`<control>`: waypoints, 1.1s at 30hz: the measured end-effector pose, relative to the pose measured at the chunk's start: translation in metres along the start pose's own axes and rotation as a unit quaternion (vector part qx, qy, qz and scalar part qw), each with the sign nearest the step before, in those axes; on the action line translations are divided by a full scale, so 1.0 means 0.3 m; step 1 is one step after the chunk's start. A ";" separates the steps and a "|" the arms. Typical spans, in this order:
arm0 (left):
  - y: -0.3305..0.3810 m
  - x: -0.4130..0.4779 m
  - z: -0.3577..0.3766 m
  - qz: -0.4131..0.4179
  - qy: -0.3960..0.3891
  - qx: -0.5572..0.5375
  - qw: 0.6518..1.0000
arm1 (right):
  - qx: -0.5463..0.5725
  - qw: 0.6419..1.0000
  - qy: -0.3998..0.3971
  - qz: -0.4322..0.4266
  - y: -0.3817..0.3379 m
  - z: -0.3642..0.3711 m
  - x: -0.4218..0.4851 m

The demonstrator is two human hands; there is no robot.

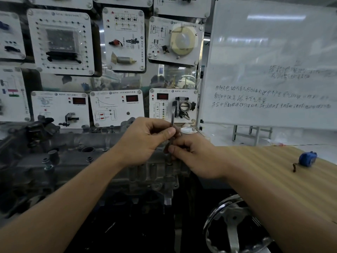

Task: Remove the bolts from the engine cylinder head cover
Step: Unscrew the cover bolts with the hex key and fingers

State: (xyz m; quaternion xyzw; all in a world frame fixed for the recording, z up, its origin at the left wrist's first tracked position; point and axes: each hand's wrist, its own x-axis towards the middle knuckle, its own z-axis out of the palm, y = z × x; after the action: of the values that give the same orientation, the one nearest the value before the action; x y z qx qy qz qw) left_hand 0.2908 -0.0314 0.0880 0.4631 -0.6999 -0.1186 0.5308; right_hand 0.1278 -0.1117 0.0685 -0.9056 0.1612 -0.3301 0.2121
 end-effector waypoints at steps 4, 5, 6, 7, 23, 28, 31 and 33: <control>-0.003 0.008 0.013 0.010 0.035 -0.006 0.999 | 0.037 0.998 0.054 -0.013 0.004 0.021 -0.013; -0.002 0.009 0.018 0.009 0.045 -0.008 0.999 | 0.049 0.997 0.066 -0.012 0.005 0.027 -0.013; 0.000 0.010 0.023 0.008 0.053 -0.007 0.999 | 0.063 0.995 0.077 -0.006 0.005 0.032 -0.012; 0.001 0.011 0.027 0.008 0.062 -0.004 0.998 | 0.078 0.993 0.089 0.002 0.005 0.035 -0.011; 0.021 0.006 0.016 -0.003 -0.003 -0.002 1.000 | 0.090 0.994 0.063 -0.007 0.006 0.026 -0.014; 0.031 -0.003 -0.009 -0.003 -0.054 -0.013 0.998 | 0.081 0.997 0.018 -0.006 0.007 0.016 -0.021; 0.024 -0.001 0.000 0.001 -0.024 -0.026 0.999 | 0.079 0.997 0.017 -0.014 0.010 0.018 -0.024; 0.023 0.000 0.003 0.006 -0.008 -0.028 1.000 | 0.093 0.995 0.038 -0.013 0.014 0.019 -0.024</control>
State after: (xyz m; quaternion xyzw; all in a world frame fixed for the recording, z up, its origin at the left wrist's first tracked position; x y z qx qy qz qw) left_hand 0.2865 -0.0280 0.0924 0.4428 -0.7034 -0.1386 0.5385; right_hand 0.1257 -0.1107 0.0587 -0.8709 0.1258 -0.3806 0.2843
